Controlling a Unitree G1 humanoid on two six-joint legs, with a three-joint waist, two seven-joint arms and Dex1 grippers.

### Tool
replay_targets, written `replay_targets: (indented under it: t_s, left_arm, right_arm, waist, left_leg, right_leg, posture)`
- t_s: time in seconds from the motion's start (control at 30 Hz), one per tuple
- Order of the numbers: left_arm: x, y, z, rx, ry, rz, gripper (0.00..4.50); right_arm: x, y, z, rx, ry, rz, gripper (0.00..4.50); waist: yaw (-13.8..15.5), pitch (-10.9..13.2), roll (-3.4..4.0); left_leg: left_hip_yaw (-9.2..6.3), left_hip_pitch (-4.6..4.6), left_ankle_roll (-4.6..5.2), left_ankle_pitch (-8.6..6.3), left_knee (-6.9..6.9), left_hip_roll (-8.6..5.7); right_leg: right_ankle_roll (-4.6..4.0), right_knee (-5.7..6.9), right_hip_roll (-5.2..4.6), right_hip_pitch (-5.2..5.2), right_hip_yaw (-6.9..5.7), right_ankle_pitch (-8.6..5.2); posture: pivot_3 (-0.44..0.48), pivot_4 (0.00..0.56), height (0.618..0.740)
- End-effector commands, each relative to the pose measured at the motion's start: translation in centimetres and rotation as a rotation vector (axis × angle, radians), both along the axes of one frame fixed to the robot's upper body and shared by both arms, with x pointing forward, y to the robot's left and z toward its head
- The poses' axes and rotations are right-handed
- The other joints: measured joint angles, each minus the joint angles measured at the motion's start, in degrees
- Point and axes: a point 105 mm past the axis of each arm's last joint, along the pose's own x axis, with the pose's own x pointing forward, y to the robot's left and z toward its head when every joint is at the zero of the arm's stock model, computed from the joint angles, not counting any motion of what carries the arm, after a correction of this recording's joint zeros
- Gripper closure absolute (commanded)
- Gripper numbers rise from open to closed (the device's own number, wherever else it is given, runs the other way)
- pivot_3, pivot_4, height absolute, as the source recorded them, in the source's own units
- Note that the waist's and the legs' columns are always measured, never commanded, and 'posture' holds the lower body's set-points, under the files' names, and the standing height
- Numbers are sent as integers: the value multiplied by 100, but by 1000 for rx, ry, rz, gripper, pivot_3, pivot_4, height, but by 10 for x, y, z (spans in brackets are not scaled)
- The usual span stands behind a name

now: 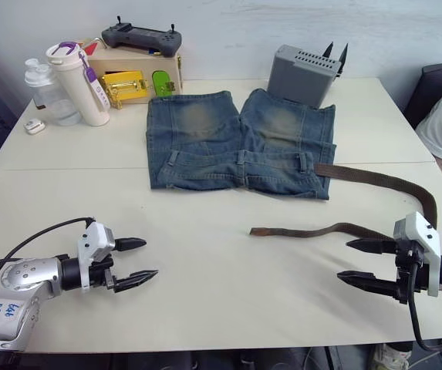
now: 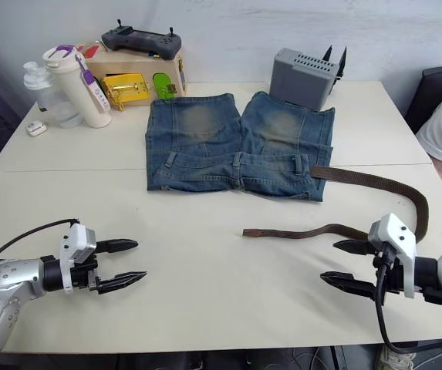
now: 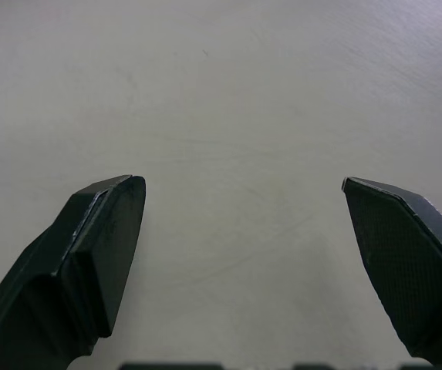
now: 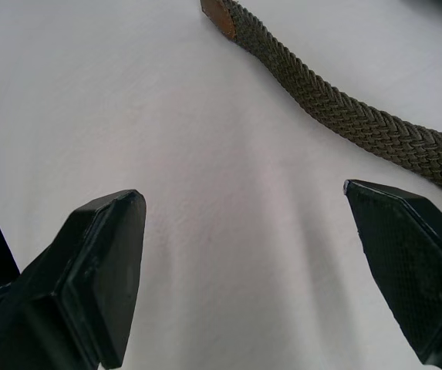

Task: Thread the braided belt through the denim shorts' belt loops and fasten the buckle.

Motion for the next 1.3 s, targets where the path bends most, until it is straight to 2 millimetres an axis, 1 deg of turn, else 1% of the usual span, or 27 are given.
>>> replay_targets:
  t_s: [0.03,0.13,0.3,0.47,0.67,0.77,0.9,1.0,1.03,1.07,1.17,1.27,1.3]
  left_arm:
    - [1,6,14,-35,3,3,0]
    - [4,6,28,-58,-22,-5,0]
    - [2,8,33,-63,-24,-3,0]
    - [-2,3,42,-86,-35,-15,0]
    - [-16,-11,57,-142,-19,-71,0]
    - [-19,-18,64,-152,-18,-99,0]
    - [-15,-43,86,-126,-101,-208,0]
    - [-6,-59,104,-138,-164,-228,0]
    - [-7,-64,108,-147,-174,-238,0]
    - [-9,-66,107,-144,-174,-242,0]
    - [-13,-70,103,-133,-164,-240,0]
    - [-11,-71,97,-114,-168,-211,0]
    - [-10,-72,95,-113,-171,-197,0]
  right_arm:
    - [-1,13,6,40,-37,12,110]
    - [0,22,8,85,-73,-18,110]
    - [-1,33,8,104,-79,-13,110]
    - [-2,43,11,116,-79,18,110]
    - [-5,53,12,105,-68,66,110]
    - [-3,55,17,90,-82,83,110]
    - [13,62,33,34,-156,126,110]
    - [29,68,36,-42,-172,165,110]
    - [33,69,36,-65,-174,188,110]
    - [42,74,36,-78,-189,213,110]
    - [59,82,33,-105,-205,263,110]
    - [77,90,16,-140,-172,313,110]
    - [85,91,6,-170,-172,320,110]
  waist:
    - [0,0,0]
    - [-1,1,-2]
    - [-13,2,-1]
    - [-9,2,-1]
    - [-8,2,-1]
    - [-7,2,-1]
    - [-7,2,-1]
    - [-7,2,-1]
    - [-11,2,-1]
    - [-15,2,-1]
    - [-78,3,-2]
    - [-63,5,-5]
    - [-49,6,-5]
  left_leg:
    - [0,0,0,0,0,0]
    - [-3,-1,-4,-1,-2,3]
    - [0,0,-6,-2,-1,2]
    - [0,0,-7,-3,-1,1]
    - [-1,0,-8,-3,-2,2]
    - [-1,0,-8,-3,1,1]
    - [-1,0,-9,-3,6,1]
    - [-1,0,-9,-3,4,-1]
    - [0,0,-10,-2,4,-1]
    - [0,-1,-14,0,2,-1]
    - [11,0,-30,7,2,2]
    - [13,0,-34,10,5,7]
    - [12,0,-33,9,9,7]
  right_leg:
    - [0,0,0,0,0,0]
    - [-4,2,2,-2,-3,-2]
    - [-3,2,1,-1,-1,-2]
    - [-2,2,0,-2,-2,-2]
    - [-3,2,1,-2,-2,-2]
    - [-2,2,0,-1,-1,-2]
    - [-3,5,0,-1,-1,-2]
    - [-3,4,0,0,-1,-2]
    - [-2,3,1,0,-1,-2]
    - [-2,1,1,-2,-1,-2]
    - [-1,-1,8,-5,11,-3]
    - [-1,3,15,-8,13,-5]
    - [-1,5,15,-8,12,-5]
  posture:
    - [0,150,736]
    - [0,150,736]
    - [0,150,736]
    - [0,150,736]
    - [0,150,736]
    - [0,150,736]
    - [0,150,736]
    - [0,150,736]
    - [0,150,736]
    - [0,150,736]
    - [0,150,736]
    - [0,150,736]
    - [0,150,736]
